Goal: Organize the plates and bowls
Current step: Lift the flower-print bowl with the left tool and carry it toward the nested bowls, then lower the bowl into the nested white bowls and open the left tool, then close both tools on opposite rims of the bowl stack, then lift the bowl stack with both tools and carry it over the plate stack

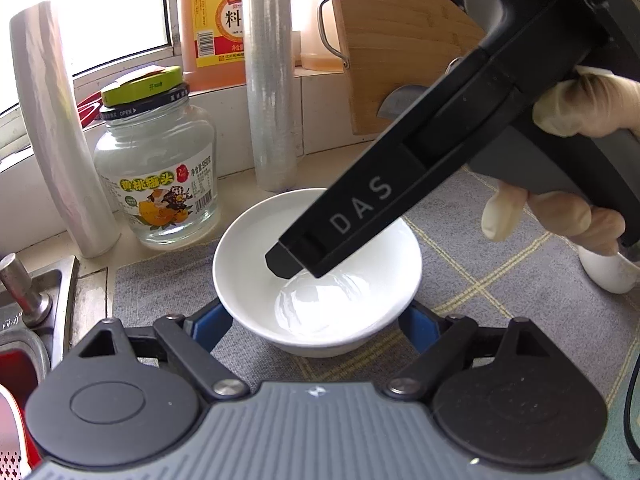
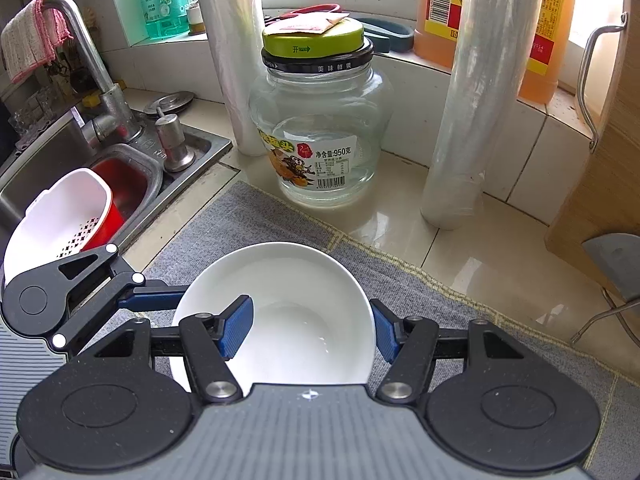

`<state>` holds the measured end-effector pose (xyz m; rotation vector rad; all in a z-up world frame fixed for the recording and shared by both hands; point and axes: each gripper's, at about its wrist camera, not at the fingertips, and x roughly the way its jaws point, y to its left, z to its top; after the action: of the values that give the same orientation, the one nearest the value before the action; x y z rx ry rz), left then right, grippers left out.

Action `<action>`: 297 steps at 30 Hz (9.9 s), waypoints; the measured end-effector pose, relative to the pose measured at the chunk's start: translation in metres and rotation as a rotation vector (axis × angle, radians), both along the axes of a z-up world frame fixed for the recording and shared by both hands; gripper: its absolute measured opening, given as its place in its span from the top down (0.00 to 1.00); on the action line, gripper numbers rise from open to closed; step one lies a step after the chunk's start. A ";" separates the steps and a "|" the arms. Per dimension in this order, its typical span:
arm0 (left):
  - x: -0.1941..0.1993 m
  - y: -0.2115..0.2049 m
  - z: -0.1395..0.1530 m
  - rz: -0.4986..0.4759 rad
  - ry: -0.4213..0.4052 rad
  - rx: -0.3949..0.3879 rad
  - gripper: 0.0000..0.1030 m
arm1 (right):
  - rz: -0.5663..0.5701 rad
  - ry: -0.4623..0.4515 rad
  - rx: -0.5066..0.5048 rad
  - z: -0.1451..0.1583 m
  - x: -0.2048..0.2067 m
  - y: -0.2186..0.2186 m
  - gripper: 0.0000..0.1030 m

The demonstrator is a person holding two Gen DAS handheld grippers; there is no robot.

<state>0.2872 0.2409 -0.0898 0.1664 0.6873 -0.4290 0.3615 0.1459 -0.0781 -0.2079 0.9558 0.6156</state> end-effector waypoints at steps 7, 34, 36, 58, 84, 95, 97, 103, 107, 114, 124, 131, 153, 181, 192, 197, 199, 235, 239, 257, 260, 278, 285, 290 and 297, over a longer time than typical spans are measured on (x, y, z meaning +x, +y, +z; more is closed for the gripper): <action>-0.016 -0.004 0.012 -0.034 0.011 0.022 0.14 | -0.020 -0.002 0.025 0.011 -0.022 -0.008 0.34; -0.073 -0.063 0.054 -0.253 0.010 0.059 0.14 | -0.182 -0.066 0.050 0.048 -0.115 -0.086 0.34; -0.074 -0.068 0.054 -0.272 0.007 0.060 0.14 | -0.199 -0.072 0.046 0.050 -0.119 -0.094 0.34; -0.065 -0.143 0.072 -0.504 -0.078 0.047 0.14 | -0.430 -0.163 -0.002 0.074 -0.141 -0.174 0.34; -0.052 -0.220 0.047 -0.738 -0.011 0.016 0.14 | -0.696 -0.110 -0.060 0.048 -0.162 -0.248 0.34; -0.051 -0.223 0.043 -0.745 -0.006 0.028 0.14 | -0.710 -0.090 -0.039 0.042 -0.161 -0.253 0.34; -0.051 -0.222 0.042 -0.746 -0.003 0.027 0.14 | -0.706 -0.086 -0.038 0.041 -0.160 -0.253 0.34; -0.050 -0.220 0.042 -0.750 -0.005 0.025 0.14 | -0.704 -0.079 -0.033 0.039 -0.159 -0.253 0.34; -0.048 -0.219 0.042 -0.746 0.004 0.024 0.14 | -0.697 -0.081 -0.034 0.039 -0.159 -0.252 0.34; -0.045 -0.221 0.042 -0.749 0.012 0.026 0.14 | -0.699 -0.076 -0.023 0.038 -0.158 -0.254 0.34; -0.041 -0.219 0.041 -0.750 0.032 0.021 0.13 | -0.697 -0.062 -0.012 0.035 -0.156 -0.254 0.34; -0.038 -0.218 0.040 -0.754 0.044 0.010 0.11 | -0.696 -0.066 -0.009 0.036 -0.156 -0.253 0.28; -0.039 -0.141 0.050 -0.567 0.087 -0.073 0.05 | -0.788 -0.152 0.012 0.017 -0.199 -0.237 0.12; -0.070 -0.191 0.003 -0.349 0.178 0.076 0.03 | -0.397 -0.100 -0.094 -0.013 -0.232 -0.301 0.00; -0.079 -0.213 -0.011 -0.192 0.186 0.097 0.03 | -0.126 -0.071 -0.030 -0.039 -0.198 -0.315 0.00; -0.078 -0.210 -0.016 -0.199 0.189 0.096 0.01 | -0.065 -0.088 -0.075 -0.046 -0.196 -0.300 0.00; -0.078 -0.209 -0.016 -0.223 0.172 0.089 0.01 | -0.061 -0.082 -0.068 -0.046 -0.194 -0.300 0.00; -0.025 -0.245 -0.014 -0.876 0.117 0.206 0.23 | 0.203 -0.129 -0.093 -0.026 -0.172 -0.293 0.23; -0.026 -0.242 -0.015 -0.893 0.119 0.201 0.23 | 0.235 -0.135 -0.109 -0.022 -0.170 -0.289 0.24; -0.020 -0.242 -0.012 -0.976 0.114 0.247 0.24 | 0.312 -0.085 -0.114 -0.023 -0.155 -0.290 0.23; -0.020 -0.242 -0.013 -0.976 0.116 0.249 0.24 | 0.308 -0.079 -0.111 -0.022 -0.155 -0.289 0.23; -0.032 -0.253 0.003 -0.970 0.108 0.286 0.24 | 0.297 -0.083 -0.116 -0.009 -0.166 -0.290 0.23; -0.039 -0.269 0.016 -0.967 0.103 0.305 0.24 | 0.292 -0.092 -0.113 0.003 -0.174 -0.306 0.23; -0.042 -0.290 0.029 -0.974 0.078 0.324 0.24 | 0.277 -0.107 -0.115 0.013 -0.177 -0.325 0.23; -0.037 -0.326 0.045 -0.997 0.029 0.334 0.24 | 0.236 -0.144 -0.133 0.029 -0.176 -0.360 0.23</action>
<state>0.2507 -0.0849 -0.0444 0.8363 0.6660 -1.2679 0.1858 -0.2141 -0.0486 -0.4820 0.8391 0.7432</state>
